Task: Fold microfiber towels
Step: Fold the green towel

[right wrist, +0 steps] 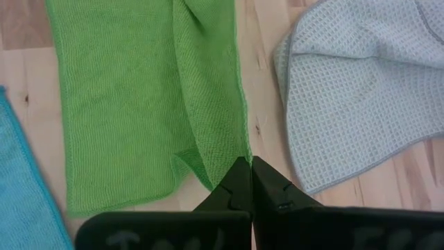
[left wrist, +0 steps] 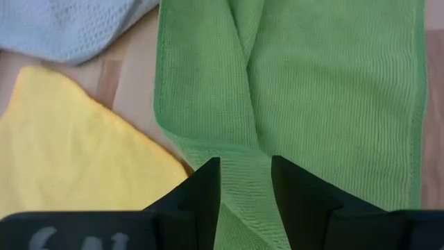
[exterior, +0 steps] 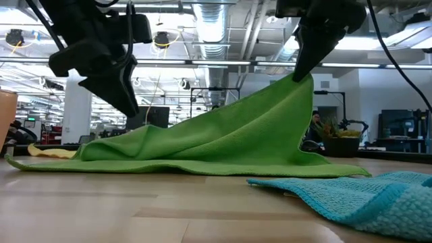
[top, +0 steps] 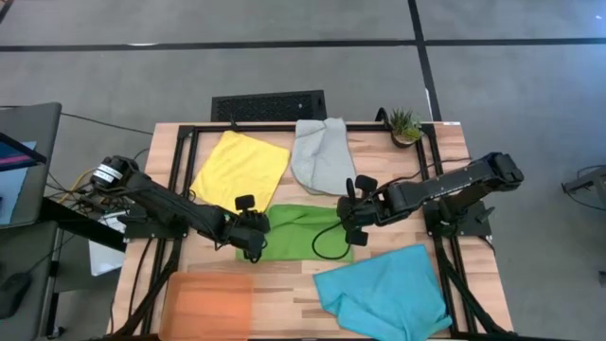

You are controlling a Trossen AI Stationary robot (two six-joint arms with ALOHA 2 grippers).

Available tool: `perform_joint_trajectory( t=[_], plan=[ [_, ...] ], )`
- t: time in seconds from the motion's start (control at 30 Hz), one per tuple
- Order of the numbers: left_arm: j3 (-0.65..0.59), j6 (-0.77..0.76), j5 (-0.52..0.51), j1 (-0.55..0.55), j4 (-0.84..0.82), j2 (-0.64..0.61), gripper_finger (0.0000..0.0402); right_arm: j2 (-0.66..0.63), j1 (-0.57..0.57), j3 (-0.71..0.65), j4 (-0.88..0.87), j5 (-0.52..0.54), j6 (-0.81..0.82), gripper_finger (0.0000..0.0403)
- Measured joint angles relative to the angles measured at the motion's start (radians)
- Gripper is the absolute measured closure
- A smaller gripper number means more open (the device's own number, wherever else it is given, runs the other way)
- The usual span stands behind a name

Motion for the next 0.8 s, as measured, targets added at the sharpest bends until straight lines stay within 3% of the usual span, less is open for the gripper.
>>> perform_joint_trajectory(
  t=[0.17,0.37,0.63,0.8],
  plan=[
    [0.000,-0.065,0.010,-0.022,0.006,0.021,0.0279,0.000,0.000,0.000,0.001,0.023,0.000,0.0393],
    [0.000,0.046,0.025,-0.096,0.010,0.127,0.0279,0.000,-0.012,-0.001,0.005,0.026,0.000,0.0393],
    [0.000,0.066,-0.235,-0.179,0.010,0.213,0.0279,0.000,-0.031,-0.001,0.003,0.026,0.000,0.0393],
    [0.000,0.066,-0.191,-0.175,0.005,0.215,0.0279,0.000,-0.045,-0.001,0.003,0.026,-0.001,0.0393]
  ],
)
